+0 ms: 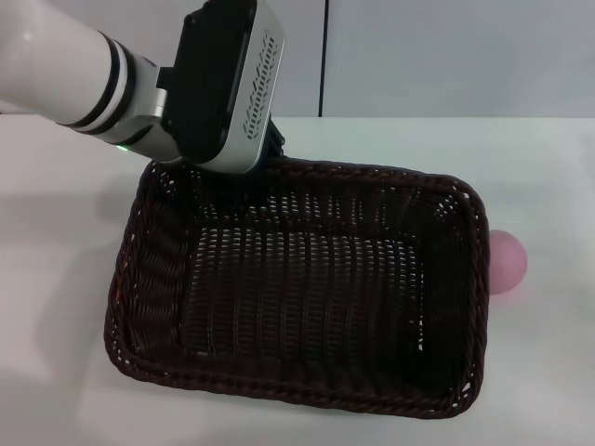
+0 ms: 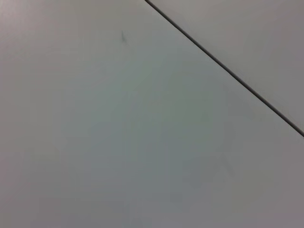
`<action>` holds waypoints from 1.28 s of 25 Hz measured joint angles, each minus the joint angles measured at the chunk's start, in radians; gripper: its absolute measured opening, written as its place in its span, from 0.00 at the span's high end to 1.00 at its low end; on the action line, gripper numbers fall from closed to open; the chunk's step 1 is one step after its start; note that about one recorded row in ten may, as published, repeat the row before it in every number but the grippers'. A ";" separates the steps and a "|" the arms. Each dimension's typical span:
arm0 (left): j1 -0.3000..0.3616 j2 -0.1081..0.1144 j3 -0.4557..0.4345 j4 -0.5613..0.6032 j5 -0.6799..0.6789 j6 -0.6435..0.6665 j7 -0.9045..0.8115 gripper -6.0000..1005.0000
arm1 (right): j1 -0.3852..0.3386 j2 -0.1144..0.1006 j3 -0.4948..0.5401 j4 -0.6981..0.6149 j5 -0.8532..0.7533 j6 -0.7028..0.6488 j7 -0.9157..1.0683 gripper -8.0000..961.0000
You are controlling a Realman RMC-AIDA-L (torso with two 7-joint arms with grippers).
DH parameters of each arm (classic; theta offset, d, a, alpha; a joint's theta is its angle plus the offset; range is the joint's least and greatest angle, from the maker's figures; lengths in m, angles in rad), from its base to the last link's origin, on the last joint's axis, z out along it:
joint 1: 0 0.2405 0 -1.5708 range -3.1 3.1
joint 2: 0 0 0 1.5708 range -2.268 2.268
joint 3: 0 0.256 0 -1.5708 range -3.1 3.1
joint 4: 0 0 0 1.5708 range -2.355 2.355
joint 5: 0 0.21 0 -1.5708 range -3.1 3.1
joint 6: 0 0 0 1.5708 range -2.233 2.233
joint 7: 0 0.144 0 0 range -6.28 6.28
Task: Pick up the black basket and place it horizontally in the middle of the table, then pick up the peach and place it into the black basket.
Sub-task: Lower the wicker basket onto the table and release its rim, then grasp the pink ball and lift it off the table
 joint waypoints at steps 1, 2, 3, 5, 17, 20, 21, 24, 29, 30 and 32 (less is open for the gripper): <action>0.001 0.000 0.001 -0.003 0.000 -0.004 -0.017 0.70 | -0.001 -0.001 0.000 0.000 0.000 0.000 -0.001 0.22; 0.002 0.000 0.001 -0.003 0.000 -0.005 -0.020 0.69 | -0.001 -0.001 0.000 0.000 0.000 0.000 -0.001 0.22; 0.005 0.000 0.001 -0.003 0.000 -0.009 -0.028 0.69 | -0.001 -0.001 0.001 0.000 0.000 0.000 -0.001 0.22; 0.015 0.000 0.001 0.001 0.000 -0.035 -0.053 0.67 | -0.001 -0.001 0.001 -0.001 0.000 0.000 -0.001 0.22; 0.051 0.004 0.004 -0.003 0.006 -0.106 -0.092 0.56 | 0.000 -0.001 0.009 -0.004 0.000 0.000 -0.004 0.23; 0.056 0.004 0.000 0.003 0.002 -0.113 -0.102 0.47 | 0.000 -0.001 0.010 -0.004 0.000 0.000 -0.004 0.23; 0.060 0.004 -0.003 0.009 -0.004 -0.117 -0.104 0.44 | 0.000 -0.001 0.010 -0.004 0.000 0.000 -0.004 0.23; 0.079 0.005 -0.036 0.029 -0.043 -0.125 -0.104 0.35 | -0.002 -0.003 0.004 -0.005 -0.010 -0.009 -0.004 0.24; 0.163 0.007 -0.225 0.058 -0.336 -0.161 -0.092 0.23 | -0.056 -0.048 -0.002 -0.104 -0.189 -0.028 -0.005 0.24; 0.192 0.009 -0.274 0.057 -0.445 -0.164 -0.086 0.23 | -0.081 -0.074 0.002 -0.164 -0.285 -0.029 0.032 0.24; 0.249 0.010 -0.345 0.042 -0.626 -0.174 -0.062 0.23 | -0.113 -0.117 0.011 -0.261 -0.434 -0.027 0.129 0.24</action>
